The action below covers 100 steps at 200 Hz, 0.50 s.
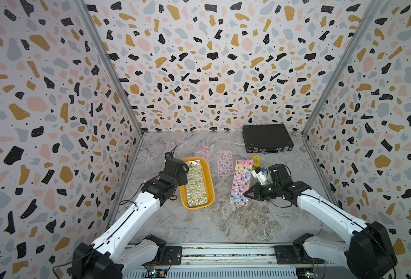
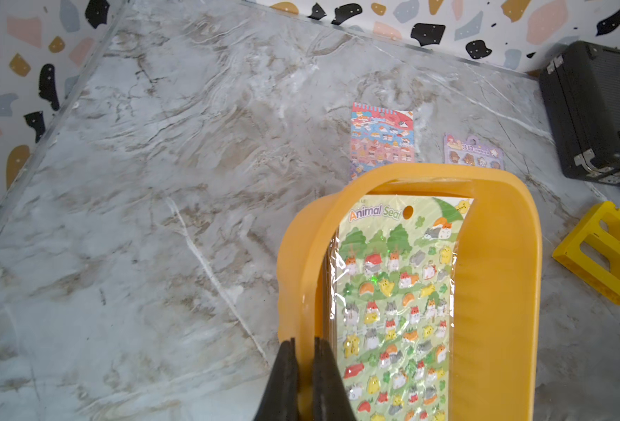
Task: Take the stickers out of the storage box
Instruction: Place the sticker at the center of the board.
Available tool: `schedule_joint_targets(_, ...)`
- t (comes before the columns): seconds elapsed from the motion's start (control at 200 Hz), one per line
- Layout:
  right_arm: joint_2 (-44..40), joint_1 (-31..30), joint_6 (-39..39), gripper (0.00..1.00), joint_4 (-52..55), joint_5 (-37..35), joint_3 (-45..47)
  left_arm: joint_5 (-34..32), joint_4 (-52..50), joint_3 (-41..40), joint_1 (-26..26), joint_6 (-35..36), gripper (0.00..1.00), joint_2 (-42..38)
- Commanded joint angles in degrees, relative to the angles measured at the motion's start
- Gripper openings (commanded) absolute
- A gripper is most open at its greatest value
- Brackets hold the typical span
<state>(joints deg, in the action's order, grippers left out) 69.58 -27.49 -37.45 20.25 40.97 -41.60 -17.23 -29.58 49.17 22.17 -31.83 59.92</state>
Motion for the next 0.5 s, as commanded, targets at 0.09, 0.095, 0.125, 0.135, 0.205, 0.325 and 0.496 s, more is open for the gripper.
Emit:
schedule_joint_targets(0.09,4.33,-5.08,-2.67,0.0,-3.33,3.27,2.12,2.26,2.2,-3.18,-4.38,-5.13,0.0,-5.19)
schedule_joint_targets(0.095,4.42,-5.28,-2.87,0.0,-3.57,3.21,2.13,2.19,2.22,-3.19,-4.45,-5.24,0.0,-5.31)
schedule_joint_targets(0.125,5.27,-6.37,-3.93,0.0,-4.91,2.87,2.01,2.16,2.37,-3.51,-4.73,-5.85,0.0,-5.92)
schedule_joint_targets(0.135,5.56,-6.69,-4.23,0.0,-5.36,2.82,1.98,2.06,2.37,-3.61,-4.83,-6.08,0.0,-6.08)
schedule_joint_targets(0.205,8.43,-8.9,-7.77,0.0,-9.81,2.37,1.68,1.41,3.11,-4.37,-5.45,-7.63,0.0,-7.7)
schedule_joint_targets(0.325,14.86,-12.87,-14.76,0.0,-20.22,3.84,0.18,-0.04,5.89,-6.19,-5.69,-10.89,0.0,-10.12)
schedule_joint_targets(0.496,23.22,-17.72,-21.57,0.0,-27.4,2.06,-4.4,-0.34,7.74,-5.61,-5.74,-14.05,0.0,-9.51)
